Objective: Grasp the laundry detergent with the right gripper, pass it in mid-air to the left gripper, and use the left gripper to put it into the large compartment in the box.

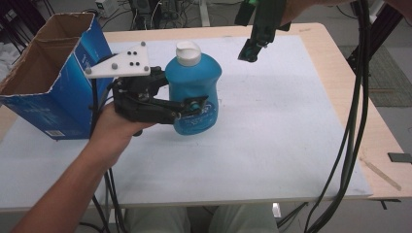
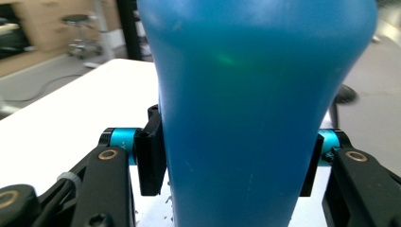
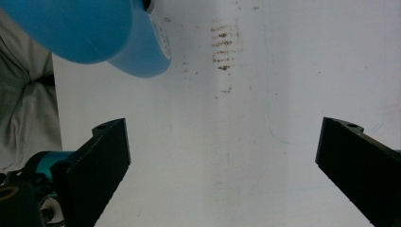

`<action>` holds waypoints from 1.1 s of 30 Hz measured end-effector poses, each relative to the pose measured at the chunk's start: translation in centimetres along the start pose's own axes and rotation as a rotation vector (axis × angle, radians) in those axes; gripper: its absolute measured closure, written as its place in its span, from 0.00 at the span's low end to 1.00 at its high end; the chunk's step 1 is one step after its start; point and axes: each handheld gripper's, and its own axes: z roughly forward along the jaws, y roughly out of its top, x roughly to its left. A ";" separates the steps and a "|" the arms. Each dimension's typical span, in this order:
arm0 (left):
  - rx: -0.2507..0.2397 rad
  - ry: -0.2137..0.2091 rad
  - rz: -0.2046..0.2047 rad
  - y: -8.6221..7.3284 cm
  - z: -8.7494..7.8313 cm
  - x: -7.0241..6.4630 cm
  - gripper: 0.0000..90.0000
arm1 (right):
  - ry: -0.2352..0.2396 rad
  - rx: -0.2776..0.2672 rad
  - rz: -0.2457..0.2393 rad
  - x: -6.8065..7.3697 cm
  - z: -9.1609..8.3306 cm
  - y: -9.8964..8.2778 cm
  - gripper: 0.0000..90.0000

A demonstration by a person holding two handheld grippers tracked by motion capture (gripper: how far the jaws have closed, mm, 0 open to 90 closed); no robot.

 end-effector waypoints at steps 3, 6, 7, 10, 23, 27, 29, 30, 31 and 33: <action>0.028 -0.081 0.013 -0.1 0.1 1.2 0.48 | -0.001 -0.001 0.010 -0.1 -0.1 -0.2 0.03; 0.042 -0.142 0.022 -0.5 0.5 2.0 0.48 | -0.002 0.001 0.016 -0.1 -0.1 -0.2 0.03; 0.044 -0.156 0.022 -0.7 0.7 2.2 0.48 | 0.001 0.004 0.017 -0.2 -0.1 -0.2 0.03; 0.050 -0.173 0.032 -1.2 1.2 2.6 0.48 | 0.002 0.005 0.020 -0.2 0.0 -0.2 0.03; 0.091 -0.260 0.055 -2.5 3.1 3.6 0.49 | 0.006 0.019 0.024 -0.4 0.3 0.0 0.03; 0.092 -0.278 0.056 -2.6 3.5 3.5 0.49 | 0.008 0.018 0.026 -0.5 0.4 0.0 0.03; 0.093 -0.283 0.057 -2.7 3.6 3.4 0.49 | 0.008 0.020 0.022 -0.6 0.4 0.0 0.03; 0.094 -0.283 0.054 -2.8 3.7 3.4 0.49 | 0.008 0.018 0.028 -0.6 0.4 0.0 0.03; 0.099 -0.286 0.058 -2.9 3.8 3.4 0.49 | 0.008 0.018 0.028 -0.6 0.4 0.0 0.03; 0.106 -0.290 0.063 -3.0 3.9 3.4 0.49 | 0.009 0.020 0.028 -0.6 0.4 -0.1 0.03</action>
